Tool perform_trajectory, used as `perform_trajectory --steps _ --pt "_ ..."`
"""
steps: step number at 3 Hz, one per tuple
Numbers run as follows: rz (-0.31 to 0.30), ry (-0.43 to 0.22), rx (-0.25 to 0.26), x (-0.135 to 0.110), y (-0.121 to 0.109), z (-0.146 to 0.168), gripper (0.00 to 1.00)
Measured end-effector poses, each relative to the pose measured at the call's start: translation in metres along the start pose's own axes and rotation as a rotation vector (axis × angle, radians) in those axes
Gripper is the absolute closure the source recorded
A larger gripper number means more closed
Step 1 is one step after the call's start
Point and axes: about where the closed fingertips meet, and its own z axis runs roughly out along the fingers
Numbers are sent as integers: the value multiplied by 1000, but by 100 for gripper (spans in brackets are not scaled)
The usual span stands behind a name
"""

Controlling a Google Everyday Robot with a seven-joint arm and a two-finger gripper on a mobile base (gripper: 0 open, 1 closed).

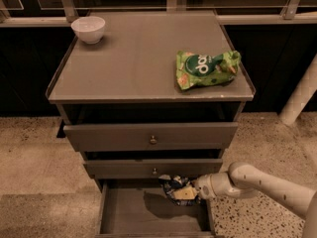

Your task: Pick blue chip bag from bottom drawer and place on counter

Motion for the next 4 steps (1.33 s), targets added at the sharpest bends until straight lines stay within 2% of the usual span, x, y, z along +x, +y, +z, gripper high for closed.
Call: perform_trajectory --steps 1,2,3,4 --pt "0 0 1 0 0 0 100" --pt "-47 6 -12 -10 18 -2 100" --pt "-124 -13 28 -43 63 -14 100" --pt "-161 -23 113 -80 129 -17 100"
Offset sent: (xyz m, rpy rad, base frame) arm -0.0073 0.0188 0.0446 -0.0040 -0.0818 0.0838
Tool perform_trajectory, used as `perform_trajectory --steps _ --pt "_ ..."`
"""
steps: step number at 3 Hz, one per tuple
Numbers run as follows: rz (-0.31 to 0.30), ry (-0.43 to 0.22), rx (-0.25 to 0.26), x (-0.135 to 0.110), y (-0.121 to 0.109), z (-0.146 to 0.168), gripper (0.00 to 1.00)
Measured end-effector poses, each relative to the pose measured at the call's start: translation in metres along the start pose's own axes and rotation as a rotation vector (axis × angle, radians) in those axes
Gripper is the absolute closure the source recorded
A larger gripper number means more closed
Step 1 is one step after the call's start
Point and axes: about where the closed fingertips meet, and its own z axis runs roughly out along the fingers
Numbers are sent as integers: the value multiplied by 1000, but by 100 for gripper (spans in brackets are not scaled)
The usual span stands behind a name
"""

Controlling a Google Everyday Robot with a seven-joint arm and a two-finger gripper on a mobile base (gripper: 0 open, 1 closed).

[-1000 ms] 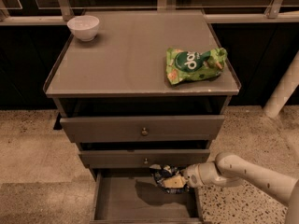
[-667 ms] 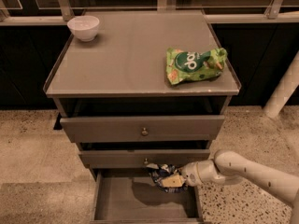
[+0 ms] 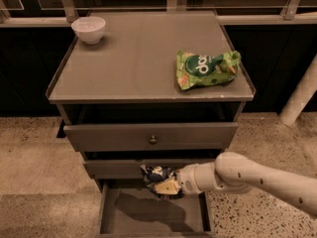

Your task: Pick blue chip bag from bottom drawer and place on counter

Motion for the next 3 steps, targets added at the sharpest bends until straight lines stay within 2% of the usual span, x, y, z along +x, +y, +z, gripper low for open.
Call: perform_trajectory --steps 1,2,3 --pt "-24 35 42 3 20 -10 100" --pt "-24 35 42 3 20 -10 100" --pt "-72 -7 43 -18 36 -32 100"
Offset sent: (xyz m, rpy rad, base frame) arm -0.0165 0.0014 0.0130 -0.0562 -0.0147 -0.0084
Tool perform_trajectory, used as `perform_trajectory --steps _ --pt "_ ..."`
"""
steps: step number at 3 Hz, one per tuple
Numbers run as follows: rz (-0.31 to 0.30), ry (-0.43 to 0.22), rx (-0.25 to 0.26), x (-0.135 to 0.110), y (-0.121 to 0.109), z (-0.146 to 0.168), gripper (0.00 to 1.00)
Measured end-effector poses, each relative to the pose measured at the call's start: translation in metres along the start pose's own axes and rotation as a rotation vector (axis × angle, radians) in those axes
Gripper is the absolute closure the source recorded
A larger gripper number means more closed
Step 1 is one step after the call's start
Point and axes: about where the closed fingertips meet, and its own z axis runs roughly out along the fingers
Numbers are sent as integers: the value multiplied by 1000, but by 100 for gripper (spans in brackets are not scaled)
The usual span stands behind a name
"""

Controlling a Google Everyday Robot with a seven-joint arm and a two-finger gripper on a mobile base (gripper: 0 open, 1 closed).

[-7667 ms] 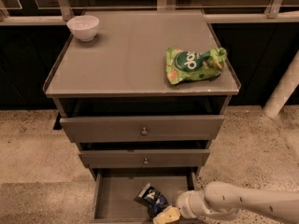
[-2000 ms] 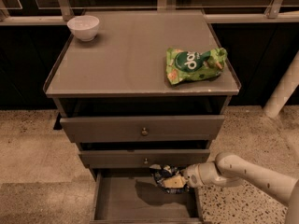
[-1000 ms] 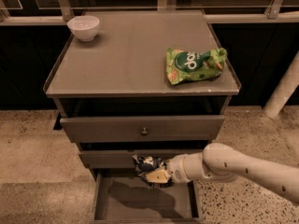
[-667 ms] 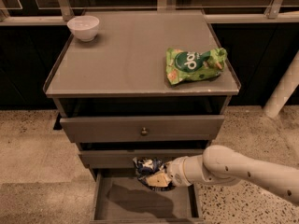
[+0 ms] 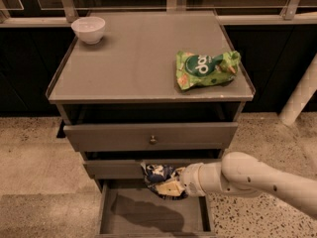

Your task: Pick blue chip bag from bottom drawer and place on counter

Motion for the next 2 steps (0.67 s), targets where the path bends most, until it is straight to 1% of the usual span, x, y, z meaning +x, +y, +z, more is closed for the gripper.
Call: perform_trajectory --steps 1,2 --pt "-121 -29 32 -54 38 -33 100" --pt "-239 -19 96 -116 73 -66 100"
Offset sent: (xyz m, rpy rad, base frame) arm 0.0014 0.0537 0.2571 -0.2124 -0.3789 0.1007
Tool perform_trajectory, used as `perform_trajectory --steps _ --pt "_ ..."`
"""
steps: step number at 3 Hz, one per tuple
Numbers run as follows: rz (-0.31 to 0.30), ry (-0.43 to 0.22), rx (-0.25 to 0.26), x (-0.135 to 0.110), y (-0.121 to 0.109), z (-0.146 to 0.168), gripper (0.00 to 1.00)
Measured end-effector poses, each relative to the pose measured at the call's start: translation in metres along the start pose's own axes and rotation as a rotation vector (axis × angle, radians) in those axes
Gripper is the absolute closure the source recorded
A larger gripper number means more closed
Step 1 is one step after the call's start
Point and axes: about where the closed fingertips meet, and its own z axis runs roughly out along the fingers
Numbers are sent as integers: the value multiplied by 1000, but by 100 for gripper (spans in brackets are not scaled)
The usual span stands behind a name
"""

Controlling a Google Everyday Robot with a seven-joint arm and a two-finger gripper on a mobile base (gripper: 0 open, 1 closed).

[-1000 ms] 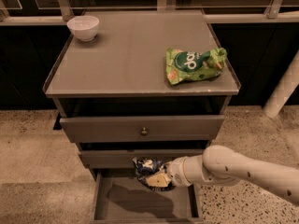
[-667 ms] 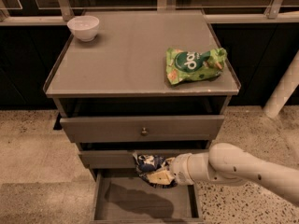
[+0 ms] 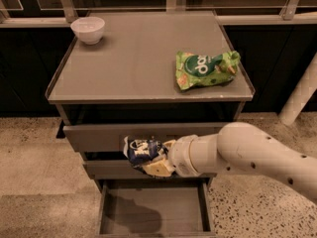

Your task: Pick blue chip bag from bottom drawer and place on counter

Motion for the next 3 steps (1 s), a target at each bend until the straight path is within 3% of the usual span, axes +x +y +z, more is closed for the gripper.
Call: perform_trajectory --steps 1,2,3 --pt "-125 -19 84 -74 12 -43 100" --pt "-125 -19 84 -74 12 -43 100" --pt "-146 -92 116 -87 7 -45 100"
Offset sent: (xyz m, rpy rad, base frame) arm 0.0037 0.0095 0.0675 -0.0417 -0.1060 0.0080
